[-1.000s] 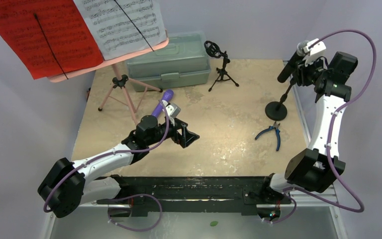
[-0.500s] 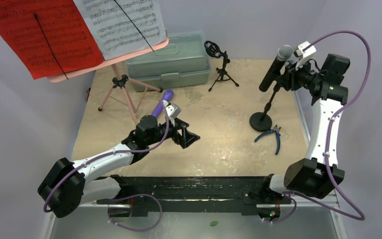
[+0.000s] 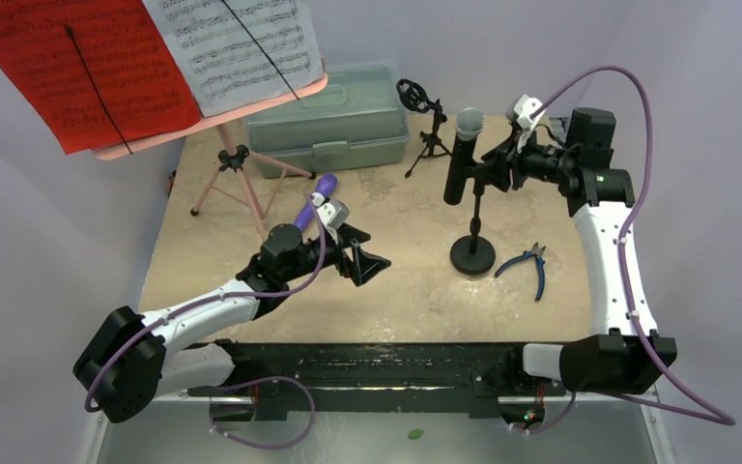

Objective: Pack up the instrument practice props
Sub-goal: Move the microphone stand with the microphone to the center of the board.

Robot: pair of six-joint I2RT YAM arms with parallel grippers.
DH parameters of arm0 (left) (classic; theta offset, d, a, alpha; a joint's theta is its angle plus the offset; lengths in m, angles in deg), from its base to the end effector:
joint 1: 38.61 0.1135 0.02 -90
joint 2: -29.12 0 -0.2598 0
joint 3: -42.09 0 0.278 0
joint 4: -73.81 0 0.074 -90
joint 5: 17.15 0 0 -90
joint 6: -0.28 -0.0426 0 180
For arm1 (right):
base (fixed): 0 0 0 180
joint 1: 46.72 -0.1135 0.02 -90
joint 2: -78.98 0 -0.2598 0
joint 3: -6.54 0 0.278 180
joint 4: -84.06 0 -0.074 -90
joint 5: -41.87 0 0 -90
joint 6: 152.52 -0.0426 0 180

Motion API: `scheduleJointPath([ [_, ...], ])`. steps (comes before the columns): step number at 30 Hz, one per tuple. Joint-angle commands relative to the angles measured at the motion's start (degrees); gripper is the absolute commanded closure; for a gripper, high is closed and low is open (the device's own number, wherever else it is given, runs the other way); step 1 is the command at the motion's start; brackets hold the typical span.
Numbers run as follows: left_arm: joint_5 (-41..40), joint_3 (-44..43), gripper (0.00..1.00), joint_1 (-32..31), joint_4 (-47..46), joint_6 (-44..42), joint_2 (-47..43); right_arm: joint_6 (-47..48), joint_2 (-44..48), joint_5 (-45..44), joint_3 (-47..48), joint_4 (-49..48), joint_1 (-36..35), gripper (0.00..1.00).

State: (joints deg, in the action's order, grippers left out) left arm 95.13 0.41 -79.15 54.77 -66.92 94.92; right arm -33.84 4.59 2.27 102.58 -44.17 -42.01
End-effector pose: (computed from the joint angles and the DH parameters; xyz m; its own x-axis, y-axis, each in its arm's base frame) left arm 0.2024 -0.1944 0.2268 -0.4063 -0.1243 -0.9052 0.7929 0.4443 -0.4169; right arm 0.2977 0.0084 0.4155 -0.1451 -0.2950 -0.9444 -0.7768 0.6251 -0.0759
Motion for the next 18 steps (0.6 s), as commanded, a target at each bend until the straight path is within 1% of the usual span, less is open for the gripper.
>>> scheduleJointPath([
  [1, 0.8, 0.5, 0.04, -0.2, -5.4, -1.7, -0.2, 5.2, 2.9, 8.0, -2.3, 0.3, -3.8, 1.00],
  [5, 1.2, 1.3, 0.04, -0.2, -8.8, -1.8, 0.1, 13.2, 3.7, 10.3, -5.5, 4.6, -6.1, 1.00],
  [8, 1.5, 1.7, 0.04, -0.2, -12.3, -1.7, 0.5, 16.3, 4.7, 10.3, -7.6, 6.5, -6.3, 1.00],
  [11, 1.2, 0.7, 0.04, -0.3, -14.9, -2.0, 2.4, 16.5, 6.0, 8.9, -9.5, 5.7, -6.2, 1.00],
  [13, 1.2, -0.8, 0.04, -0.6, -15.8, -2.6, 4.3, 13.5, 6.7, 9.1, -10.4, 3.2, -6.0, 1.00],
  [18, 1.2, -4.7, 0.05, -2.2, -17.4, -5.2, 9.1, 10.7, 7.3, 3.9, -10.7, 0.9, -5.1, 1.00],
])
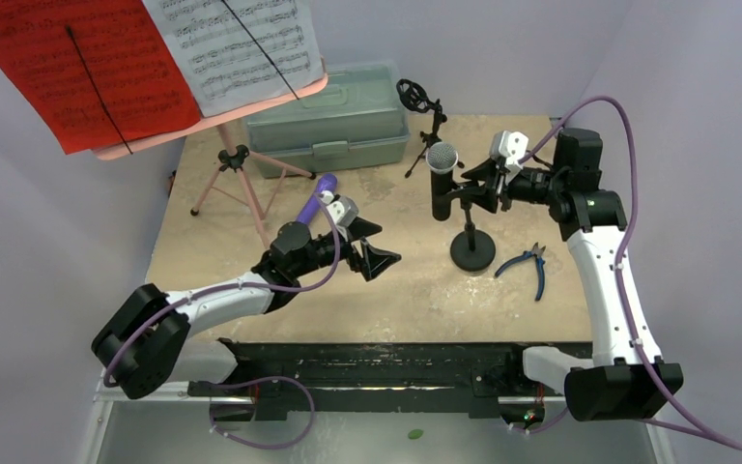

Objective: Pack up the instrument practice props
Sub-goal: Move the microphone stand with the microphone to the center of the board.

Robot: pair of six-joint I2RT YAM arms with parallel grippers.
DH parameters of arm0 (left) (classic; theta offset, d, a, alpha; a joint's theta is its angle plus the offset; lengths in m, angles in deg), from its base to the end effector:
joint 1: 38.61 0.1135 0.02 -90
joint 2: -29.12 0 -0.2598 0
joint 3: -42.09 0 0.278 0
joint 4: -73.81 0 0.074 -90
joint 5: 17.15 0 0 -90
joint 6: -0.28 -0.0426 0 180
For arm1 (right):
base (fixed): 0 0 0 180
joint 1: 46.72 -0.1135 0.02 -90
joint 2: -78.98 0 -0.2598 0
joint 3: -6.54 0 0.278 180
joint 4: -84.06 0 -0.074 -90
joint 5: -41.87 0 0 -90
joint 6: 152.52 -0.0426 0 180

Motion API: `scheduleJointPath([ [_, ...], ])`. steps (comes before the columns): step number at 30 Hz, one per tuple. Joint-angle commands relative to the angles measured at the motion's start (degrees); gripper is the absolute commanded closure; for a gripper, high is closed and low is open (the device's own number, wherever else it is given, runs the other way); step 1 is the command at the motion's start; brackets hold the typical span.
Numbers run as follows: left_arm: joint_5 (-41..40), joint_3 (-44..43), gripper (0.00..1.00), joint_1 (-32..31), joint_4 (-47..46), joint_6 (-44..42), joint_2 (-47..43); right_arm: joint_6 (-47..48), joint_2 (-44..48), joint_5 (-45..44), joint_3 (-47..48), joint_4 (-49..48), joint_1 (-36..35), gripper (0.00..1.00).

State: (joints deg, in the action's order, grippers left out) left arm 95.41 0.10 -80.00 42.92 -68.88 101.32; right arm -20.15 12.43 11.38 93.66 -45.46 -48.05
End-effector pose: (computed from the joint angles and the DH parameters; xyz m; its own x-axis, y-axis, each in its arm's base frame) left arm 0.2099 -0.2068 0.2223 -0.3113 -0.1636 -0.9361 0.8428 0.4076 -0.3515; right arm 0.2588 0.0427 0.4018 0.1429 -0.3387 -0.9300 -0.8964 0.3542 -0.2667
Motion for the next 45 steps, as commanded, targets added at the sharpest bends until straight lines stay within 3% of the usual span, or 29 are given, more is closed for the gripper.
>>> scheduleJointPath([
  [1, 0.8, -5.0, 0.05, -1.6, -6.0, -3.7, 3.3, -3.2, -0.7, -6.1, -1.7, 2.1, 1.1, 1.00],
  [7, 0.5, -7.3, 0.05, -2.4, -6.7, -5.9, 6.1, -1.1, -3.2, -5.9, -0.5, 4.7, 8.7, 0.95],
  [13, 0.9, -8.2, 0.05, -2.5, -7.7, -6.4, 8.6, 4.9, -3.6, -6.5, -0.5, 9.6, 10.0, 0.86],
  [22, 2.0, -12.5, 0.05, -2.6, -10.9, -8.7, 14.1, 5.3, -1.7, -6.7, -0.6, 10.9, 11.6, 0.61],
  [30, 3.8, -16.4, 0.05, -2.7, -12.2, -8.9, 18.6, 5.2, 0.2, -6.7, -3.4, 10.9, 12.2, 0.47],
  [35, 5.1, -18.4, 0.05, -2.9, -13.4, -10.3, 21.8, 5.9, 1.3, -6.4, -4.7, 11.4, 12.7, 0.31],
  [45, 8.2, -27.7, 0.05, -3.1, -14.2, -13.1, 30.2, 5.5, 2.1, -2.8, -5.5, 11.6, 20.4, 0.19],
])
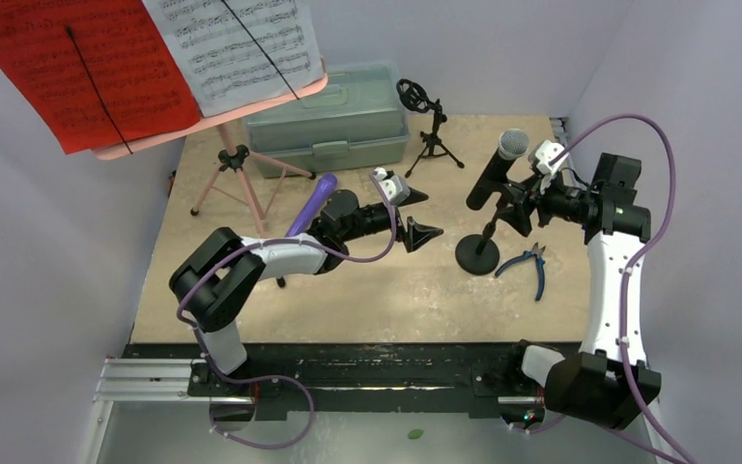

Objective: Pack up the instrument practice props
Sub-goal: Move the microphone stand with the microphone to the center of the board, then remove the microphone from the microphone stand.

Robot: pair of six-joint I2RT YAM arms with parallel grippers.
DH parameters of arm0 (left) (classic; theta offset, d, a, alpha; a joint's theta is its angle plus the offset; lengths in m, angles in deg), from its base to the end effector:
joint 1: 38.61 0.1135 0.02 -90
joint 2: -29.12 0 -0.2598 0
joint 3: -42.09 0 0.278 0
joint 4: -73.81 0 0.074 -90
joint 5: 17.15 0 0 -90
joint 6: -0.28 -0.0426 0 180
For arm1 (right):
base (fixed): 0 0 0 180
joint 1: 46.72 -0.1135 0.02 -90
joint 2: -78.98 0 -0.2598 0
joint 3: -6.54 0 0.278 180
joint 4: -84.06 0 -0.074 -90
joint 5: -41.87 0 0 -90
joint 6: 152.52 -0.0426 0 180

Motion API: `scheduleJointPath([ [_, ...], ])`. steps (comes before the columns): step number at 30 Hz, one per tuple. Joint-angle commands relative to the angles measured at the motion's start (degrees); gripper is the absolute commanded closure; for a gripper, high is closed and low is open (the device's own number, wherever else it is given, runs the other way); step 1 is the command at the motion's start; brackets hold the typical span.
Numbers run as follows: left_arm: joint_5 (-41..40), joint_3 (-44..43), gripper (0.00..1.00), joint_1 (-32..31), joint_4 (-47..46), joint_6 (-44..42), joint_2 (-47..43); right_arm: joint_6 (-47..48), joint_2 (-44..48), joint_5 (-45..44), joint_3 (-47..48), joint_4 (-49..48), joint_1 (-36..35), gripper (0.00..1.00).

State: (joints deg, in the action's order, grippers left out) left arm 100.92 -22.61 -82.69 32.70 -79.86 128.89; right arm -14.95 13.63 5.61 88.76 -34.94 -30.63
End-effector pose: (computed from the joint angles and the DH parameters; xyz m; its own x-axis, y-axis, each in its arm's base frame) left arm 0.2753 -0.2945 0.2215 -0.0882 -0.1249 -0.9882 0.9489 0.2913 -0.1215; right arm 0.2487 -0.0360 0.3612 -0.1619 -0.4076 -0.8987 -0.7584 0.6341 -0.1510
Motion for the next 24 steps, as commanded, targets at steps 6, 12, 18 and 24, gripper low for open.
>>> scheduleJointPath([
  [6, 5.1, -9.7, 0.06, -0.6, -5.8, -5.5, 7.7, 2.9, 0.9, 4.7, -2.7, 3.4, 6.0, 0.11],
  [12, 8.4, -17.9, 0.06, -0.6, -3.7, -8.6, 13.8, 7.5, 1.9, 7.0, -8.0, 4.2, 7.1, 0.09],
  [18, 11.1, -23.8, 0.11, -0.7, -6.5, -6.5, 18.2, 10.3, 2.6, 10.7, -12.0, 1.4, 8.2, 0.09],
  [24, 12.3, -27.3, 0.15, -1.2, -9.4, -2.5, 21.6, 7.4, 6.7, 13.4, -18.3, -9.0, 8.5, 0.09],
])
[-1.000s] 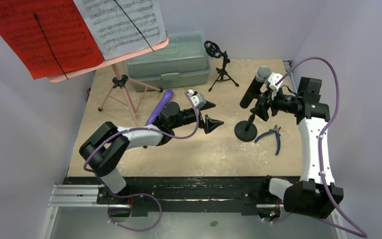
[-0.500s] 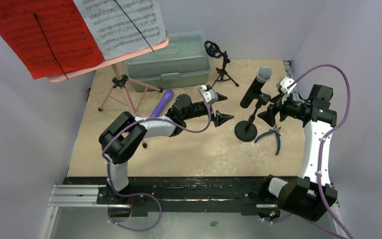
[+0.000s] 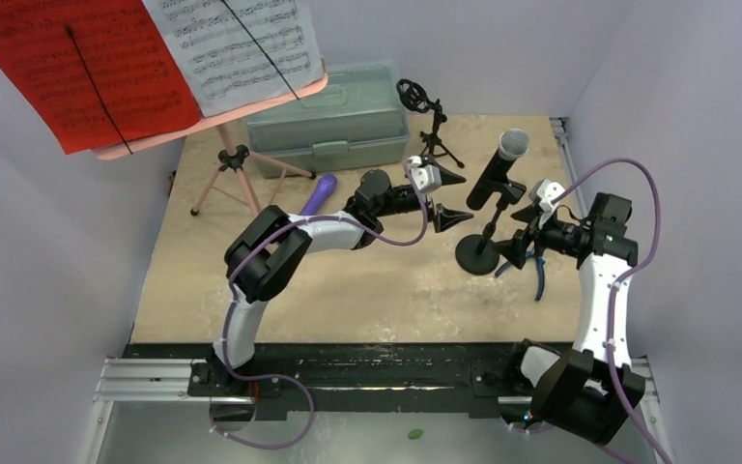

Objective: Pack up the instrument practice props
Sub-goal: Remove the microphone from the microphone stand.

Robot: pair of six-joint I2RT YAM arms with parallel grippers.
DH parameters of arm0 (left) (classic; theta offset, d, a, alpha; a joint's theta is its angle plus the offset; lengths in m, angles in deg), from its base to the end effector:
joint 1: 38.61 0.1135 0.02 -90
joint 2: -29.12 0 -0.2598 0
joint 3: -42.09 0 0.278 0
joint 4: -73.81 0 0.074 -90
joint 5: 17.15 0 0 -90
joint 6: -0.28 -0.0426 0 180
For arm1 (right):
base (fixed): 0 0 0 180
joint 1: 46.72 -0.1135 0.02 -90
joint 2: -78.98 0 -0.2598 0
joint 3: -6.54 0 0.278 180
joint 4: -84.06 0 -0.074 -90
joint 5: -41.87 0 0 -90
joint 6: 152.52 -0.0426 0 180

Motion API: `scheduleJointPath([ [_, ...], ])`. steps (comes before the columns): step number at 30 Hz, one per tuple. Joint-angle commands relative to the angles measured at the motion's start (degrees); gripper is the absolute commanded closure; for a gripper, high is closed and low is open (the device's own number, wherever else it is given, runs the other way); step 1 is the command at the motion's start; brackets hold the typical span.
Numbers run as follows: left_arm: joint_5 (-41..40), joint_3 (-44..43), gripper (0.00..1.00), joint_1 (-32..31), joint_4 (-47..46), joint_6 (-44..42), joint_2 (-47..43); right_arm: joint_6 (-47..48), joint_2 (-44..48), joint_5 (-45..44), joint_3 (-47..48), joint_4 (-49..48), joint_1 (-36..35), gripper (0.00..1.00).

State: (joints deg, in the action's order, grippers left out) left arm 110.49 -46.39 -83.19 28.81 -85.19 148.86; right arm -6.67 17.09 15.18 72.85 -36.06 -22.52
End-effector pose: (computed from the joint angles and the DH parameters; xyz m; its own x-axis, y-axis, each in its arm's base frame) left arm 0.3316 -0.3633 0.2204 0.0914 -0.1779 -0.9798 0.9887 0.1340 0.0679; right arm 0.2232 -0.0586 0.2874 -0.1918 -0.3213 -0.9273 -0.7778 0.6260 -0.0561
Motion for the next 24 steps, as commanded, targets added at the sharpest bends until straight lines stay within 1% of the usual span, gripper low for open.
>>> scheduleJointPath([
  [1, 2.8, -4.0, 0.15, -0.7, -5.9, 3.3, 2.0, -2.1, 3.7, 3.7, -2.4, -9.2, 0.4, 0.09],
  [3, 3.0, -4.9, 0.15, -0.8, -6.4, 4.1, 2.7, -2.7, 3.8, 3.7, -1.0, -8.7, 0.5, 0.09],
  [7, 3.0, -7.1, 0.16, -1.1, -7.5, 6.1, 4.2, -2.1, 3.2, 2.7, 4.2, -4.2, 1.0, 0.08],
  [11, 2.0, -8.9, 0.18, -1.6, -7.7, 7.3, 5.2, 0.5, 2.8, 2.6, 9.4, 1.2, 1.3, 0.08],
  [15, 0.5, -10.0, 0.24, -1.8, -7.7, 8.0, 6.2, -0.3, 2.7, 2.5, 12.6, 2.4, 1.3, 0.08],
  [19, -0.1, -11.0, 0.28, -2.2, -8.1, 9.0, 7.3, -4.4, 2.1, 2.5, 14.8, -0.1, 1.3, 0.08],
  [21, -0.2, -11.6, 0.30, -2.6, -8.6, 9.4, 7.9, -5.0, 1.7, 2.9, 15.7, -0.2, 1.3, 0.08],
  [24, 0.4, -12.6, 0.40, -2.7, -10.3, 11.5, 8.9, -6.7, 1.1, 2.9, 16.8, -0.4, 1.3, 0.09],
])
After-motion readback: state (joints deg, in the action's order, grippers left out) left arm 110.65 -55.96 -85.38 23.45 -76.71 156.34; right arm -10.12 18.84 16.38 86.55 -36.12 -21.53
